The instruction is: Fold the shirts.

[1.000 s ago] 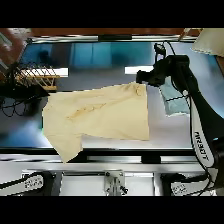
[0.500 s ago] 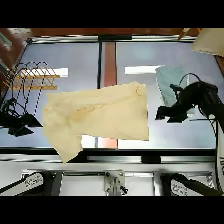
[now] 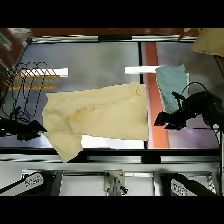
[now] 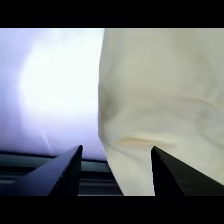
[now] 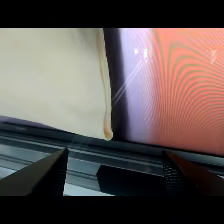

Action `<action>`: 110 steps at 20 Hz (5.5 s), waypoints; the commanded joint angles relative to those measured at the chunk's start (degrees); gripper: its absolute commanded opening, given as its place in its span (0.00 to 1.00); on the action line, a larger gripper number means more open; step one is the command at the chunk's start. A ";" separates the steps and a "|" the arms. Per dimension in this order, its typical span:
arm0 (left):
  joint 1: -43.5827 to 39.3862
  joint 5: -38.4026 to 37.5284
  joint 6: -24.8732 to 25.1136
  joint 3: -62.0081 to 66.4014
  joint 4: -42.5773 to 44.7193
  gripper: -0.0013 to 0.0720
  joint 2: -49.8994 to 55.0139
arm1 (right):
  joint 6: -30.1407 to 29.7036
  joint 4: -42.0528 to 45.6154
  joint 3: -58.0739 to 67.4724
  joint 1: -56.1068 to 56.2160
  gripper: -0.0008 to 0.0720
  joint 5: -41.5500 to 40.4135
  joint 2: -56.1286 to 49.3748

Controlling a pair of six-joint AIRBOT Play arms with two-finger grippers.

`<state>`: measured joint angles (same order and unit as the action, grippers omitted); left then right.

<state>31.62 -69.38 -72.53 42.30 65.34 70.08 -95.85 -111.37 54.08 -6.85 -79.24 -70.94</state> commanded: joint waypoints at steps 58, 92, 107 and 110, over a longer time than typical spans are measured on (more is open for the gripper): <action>-6.78 1.07 5.90 23.32 -14.23 0.07 -19.87 | 11.39 16.37 37.03 11.80 0.13 2.78 -4.92; -22.73 -14.71 1.11 44.15 5.86 0.06 23.04 | 9.05 16.65 31.15 10.19 0.13 -4.28 -25.99; -21.00 -17.25 -6.01 34.53 5.86 0.93 13.94 | 3.69 17.20 26.25 6.32 0.67 -8.92 -15.15; -16.48 -17.14 -6.03 21.00 4.96 0.92 3.34 | 2.14 16.57 16.48 -0.61 0.67 -8.83 -5.35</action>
<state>12.01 -84.88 -78.28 71.57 70.96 80.90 -92.01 -95.11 76.84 -2.70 -87.18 -83.68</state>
